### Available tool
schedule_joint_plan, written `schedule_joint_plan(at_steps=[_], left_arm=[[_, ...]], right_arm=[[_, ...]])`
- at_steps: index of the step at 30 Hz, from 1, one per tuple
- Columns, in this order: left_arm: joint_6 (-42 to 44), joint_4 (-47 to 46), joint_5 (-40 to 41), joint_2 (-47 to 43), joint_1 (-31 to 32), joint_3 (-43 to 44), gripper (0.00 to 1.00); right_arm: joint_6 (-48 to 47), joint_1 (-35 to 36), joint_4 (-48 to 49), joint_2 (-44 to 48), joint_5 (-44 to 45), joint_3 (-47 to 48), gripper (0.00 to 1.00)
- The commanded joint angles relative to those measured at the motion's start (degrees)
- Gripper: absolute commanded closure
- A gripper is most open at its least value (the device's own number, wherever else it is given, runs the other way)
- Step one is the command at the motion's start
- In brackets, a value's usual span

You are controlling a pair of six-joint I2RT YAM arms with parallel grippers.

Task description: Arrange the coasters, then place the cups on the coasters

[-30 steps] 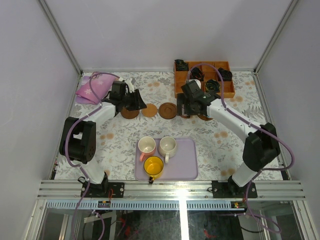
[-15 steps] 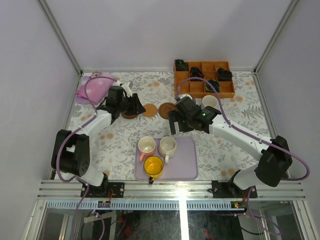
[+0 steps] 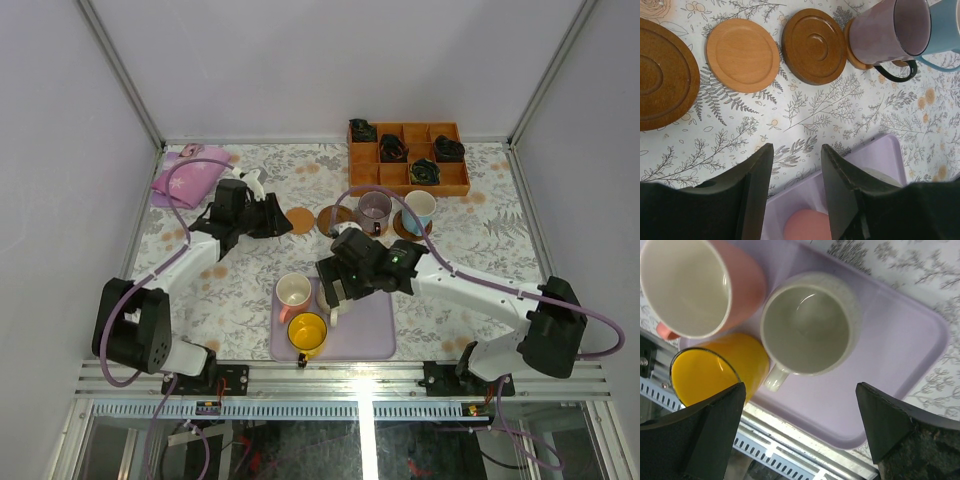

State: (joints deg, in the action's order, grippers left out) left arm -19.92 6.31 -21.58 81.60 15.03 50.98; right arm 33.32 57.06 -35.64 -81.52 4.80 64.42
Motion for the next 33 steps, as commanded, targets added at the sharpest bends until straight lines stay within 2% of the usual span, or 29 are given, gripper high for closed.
schedule_joint_plan(at_steps=[1, 10, 21, 26, 33], left_arm=[[-0.9, -0.8, 1.0, -1.8, 0.4, 0.0, 0.57], [-0.9, -0.3, 1.8, -3.9, 0.7, -0.5, 0.57], [-0.8, -0.2, 2.6, -4.4, 1.3, -0.7, 0.57], [-0.5, 0.3, 3.1, -4.6, 1.4, -0.7, 0.56], [-0.1, 0.9, 3.7, -4.7, 1.4, -0.7, 0.56]], right_arm=[[3.3, 3.0, 0.3, 0.4, -1.6, -0.7, 0.0], [6.0, 5.4, -2.3, -2.7, 0.3, -2.1, 0.01], [7.8, 5.4, -3.0, -7.0, 9.2, -3.6, 0.0], [8.9, 5.3, -1.9, -6.4, 10.1, -5.3, 0.15], [5.2, 5.4, 0.6, -6.4, 8.9, -3.8, 0.36]])
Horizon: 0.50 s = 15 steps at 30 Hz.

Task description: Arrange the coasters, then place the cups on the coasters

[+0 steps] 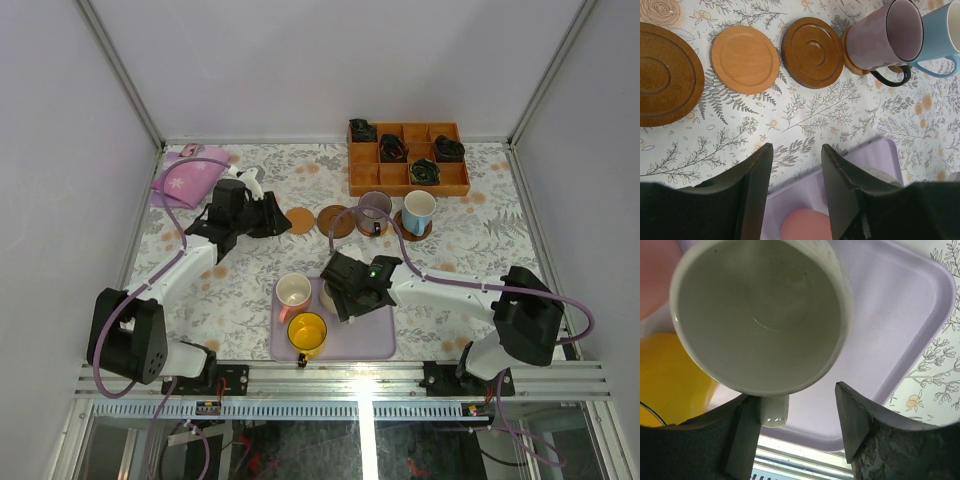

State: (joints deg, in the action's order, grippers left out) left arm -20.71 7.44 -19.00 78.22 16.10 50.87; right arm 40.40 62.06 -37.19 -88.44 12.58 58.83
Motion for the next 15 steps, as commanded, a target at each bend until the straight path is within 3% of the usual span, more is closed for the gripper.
schedule_joint_plan(at_steps=[1, 5, 8, 12, 15], left_arm=[[0.7, -0.2, 1.3, -1.4, 0.3, -0.6, 0.57], [0.8, 0.0, 1.8, -1.6, 0.4, -0.9, 0.56], [0.7, 0.1, 1.9, -1.5, 0.3, -1.0, 0.56], [0.6, 0.0, 2.0, -1.3, 0.4, -1.2, 0.56], [0.6, 0.1, 1.8, -1.1, 0.4, -1.3, 0.56]], right_arm=[[-2.4, 0.4, 2.4, -0.1, 0.8, 2.3, 0.38], [-3.6, 0.3, 3.0, -1.9, -0.4, 3.4, 0.46], [-4.1, 0.3, 2.8, -2.6, -0.6, 3.8, 0.61], [-4.0, 0.4, 2.3, -2.9, -0.5, 3.9, 0.95], [-3.9, 0.4, 1.5, -2.8, -0.2, 4.1, 1.0]])
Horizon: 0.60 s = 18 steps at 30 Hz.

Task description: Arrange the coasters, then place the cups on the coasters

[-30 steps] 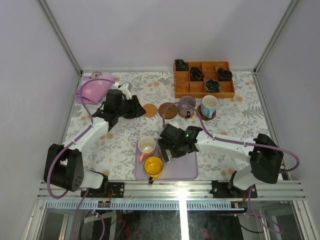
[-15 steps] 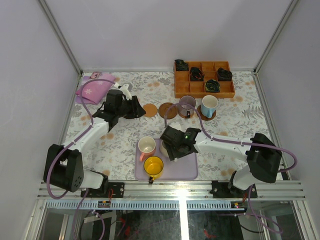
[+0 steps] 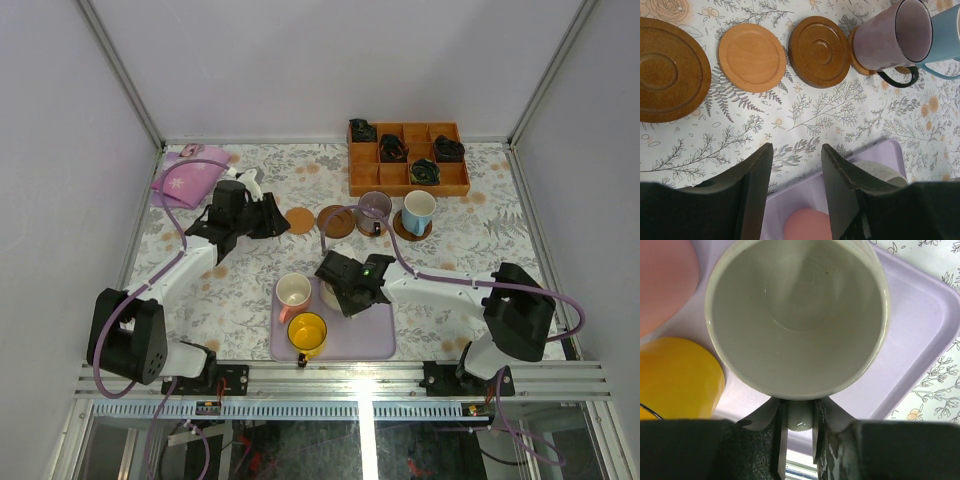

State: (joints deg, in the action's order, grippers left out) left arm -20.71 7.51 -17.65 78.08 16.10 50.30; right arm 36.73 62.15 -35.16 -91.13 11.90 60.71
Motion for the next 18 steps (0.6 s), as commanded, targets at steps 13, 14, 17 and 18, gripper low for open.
schedule_joint_plan(at_steps=[13, 14, 17, 18], left_arm=[[1.6, 0.0, 1.4, -1.5, 0.5, -0.6, 0.56], [1.7, 0.0, 1.8, -1.7, 0.4, -0.7, 0.56], [1.9, -0.1, 2.9, -2.4, 0.4, -1.0, 0.56], [2.0, -0.1, 3.4, -2.7, 0.4, -1.1, 0.56]], right_arm=[[-1.8, 0.1, -3.7, 2.1, 18.6, 16.6, 1.0], [-2.2, 0.1, -3.7, 1.1, 19.7, 18.5, 1.0], [-3.0, -1.3, -4.1, -3.0, 21.6, 24.0, 1.0], [-3.2, -2.1, -4.2, -3.7, 21.8, 25.8, 1.0]])
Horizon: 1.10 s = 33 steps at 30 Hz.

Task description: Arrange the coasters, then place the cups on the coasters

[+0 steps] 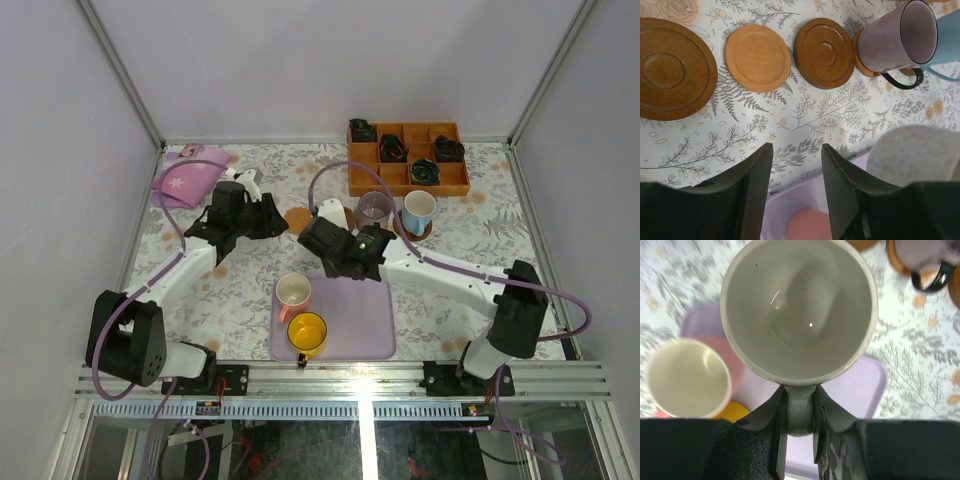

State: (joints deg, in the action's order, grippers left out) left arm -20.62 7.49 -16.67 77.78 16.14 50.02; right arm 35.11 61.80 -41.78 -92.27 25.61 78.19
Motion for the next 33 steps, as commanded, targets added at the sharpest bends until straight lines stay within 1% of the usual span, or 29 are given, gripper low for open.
schedule_joint_plan(at_steps=[1, 6, 10, 16, 25, 33], left_arm=[[2.0, -0.1, 3.0, -2.7, 0.3, -0.9, 0.56], [3.0, 0.9, 5.9, -4.1, 0.3, -1.0, 0.56], [3.8, 1.7, 6.9, -3.6, 0.3, -0.5, 0.56], [4.2, 2.2, 7.2, -2.1, 0.4, -0.2, 0.56], [4.6, 2.5, 7.4, -0.5, 0.3, 0.2, 0.56], [4.9, 2.6, 7.4, 0.9, 0.4, 0.6, 0.56]], right_arm=[[-1.6, -2.6, 2.4, -4.8, 8.1, 9.9, 1.0], [-1.4, -7.3, 4.7, -9.7, 6.0, 14.9, 1.0], [-1.7, -10.4, 4.9, -13.5, 6.3, 18.8, 1.0], [-3.1, -14.0, 7.4, -17.2, 3.9, 21.3, 1.0], [-4.7, -16.6, 8.3, -22.7, 1.9, 25.3, 1.0], [-4.9, -17.3, 9.2, -25.4, 0.2, 25.7, 1.0]])
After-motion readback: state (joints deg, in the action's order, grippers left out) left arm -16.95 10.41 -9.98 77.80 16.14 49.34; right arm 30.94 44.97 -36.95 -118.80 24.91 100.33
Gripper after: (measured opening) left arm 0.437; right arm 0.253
